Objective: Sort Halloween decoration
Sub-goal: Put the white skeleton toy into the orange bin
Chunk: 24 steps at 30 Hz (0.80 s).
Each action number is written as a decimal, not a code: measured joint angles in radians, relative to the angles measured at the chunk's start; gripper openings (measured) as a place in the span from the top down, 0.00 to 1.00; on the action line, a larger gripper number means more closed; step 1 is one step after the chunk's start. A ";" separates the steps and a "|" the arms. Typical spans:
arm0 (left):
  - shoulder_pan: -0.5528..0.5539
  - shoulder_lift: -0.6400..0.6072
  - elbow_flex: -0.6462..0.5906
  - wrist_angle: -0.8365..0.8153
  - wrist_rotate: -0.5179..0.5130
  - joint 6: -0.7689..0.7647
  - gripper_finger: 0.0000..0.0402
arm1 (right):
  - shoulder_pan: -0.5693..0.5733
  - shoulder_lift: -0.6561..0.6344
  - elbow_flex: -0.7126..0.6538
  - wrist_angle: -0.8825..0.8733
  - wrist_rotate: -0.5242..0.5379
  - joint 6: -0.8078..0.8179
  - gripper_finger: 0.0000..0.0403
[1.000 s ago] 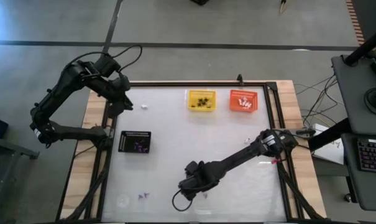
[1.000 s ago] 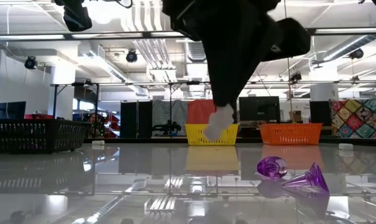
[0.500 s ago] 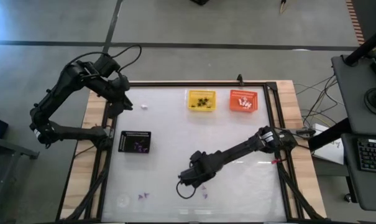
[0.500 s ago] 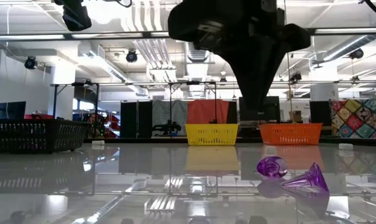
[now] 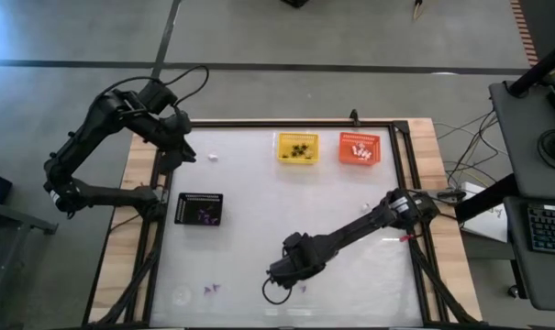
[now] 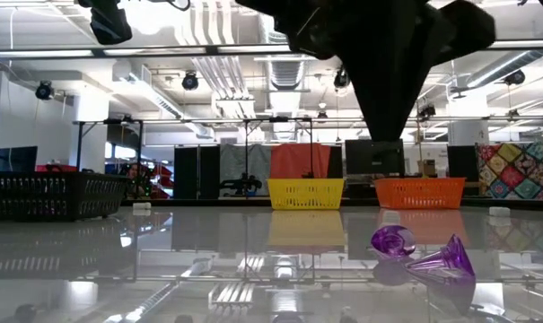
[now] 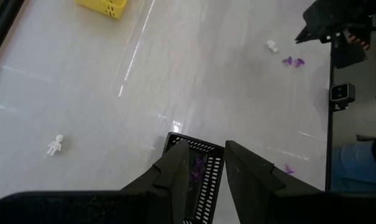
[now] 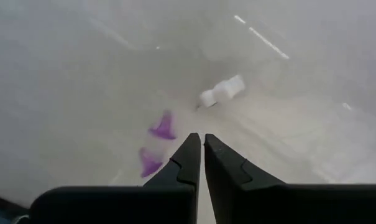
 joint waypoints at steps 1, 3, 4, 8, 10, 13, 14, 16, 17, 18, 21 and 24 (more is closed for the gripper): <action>0.000 -0.001 0.000 0.000 0.000 0.000 0.78 | 0.003 0.000 -0.001 0.011 -0.001 0.023 0.95; 0.000 -0.004 0.000 0.000 0.000 0.001 0.78 | 0.005 0.000 -0.006 0.011 0.000 0.067 0.92; 0.000 -0.006 0.000 0.000 0.000 0.003 0.78 | 0.005 0.000 -0.010 0.009 0.004 0.088 0.91; 0.000 -0.014 0.000 -0.001 0.000 0.019 0.78 | 0.009 0.000 -0.037 0.010 0.022 0.182 0.81; 0.000 -0.019 0.000 -0.001 0.000 0.022 0.78 | 0.010 0.000 -0.053 0.010 0.027 0.247 0.76; 0.000 -0.026 0.000 -0.001 0.000 0.023 0.78 | 0.010 0.000 -0.082 0.012 0.028 0.329 0.70; 0.000 -0.028 0.000 -0.001 0.000 0.023 0.78 | 0.010 0.000 -0.094 0.012 0.028 0.359 0.69; 0.000 -0.031 0.000 -0.001 0.000 0.023 0.78 | 0.009 0.000 -0.116 0.015 0.028 0.407 0.66; 0.000 -0.032 0.000 -0.001 0.000 0.023 0.78 | 0.007 0.000 -0.126 0.021 0.029 0.420 0.65; 0.000 -0.032 0.000 -0.001 0.000 0.023 0.78 | 0.007 0.000 -0.137 0.034 0.029 0.422 0.64; 0.000 -0.032 0.000 -0.001 0.000 0.023 0.78 | 0.004 0.000 -0.163 0.082 0.036 0.414 0.63; 0.000 -0.032 0.000 -0.001 0.000 0.023 0.78 | 0.002 0.000 -0.177 0.116 0.045 0.414 0.63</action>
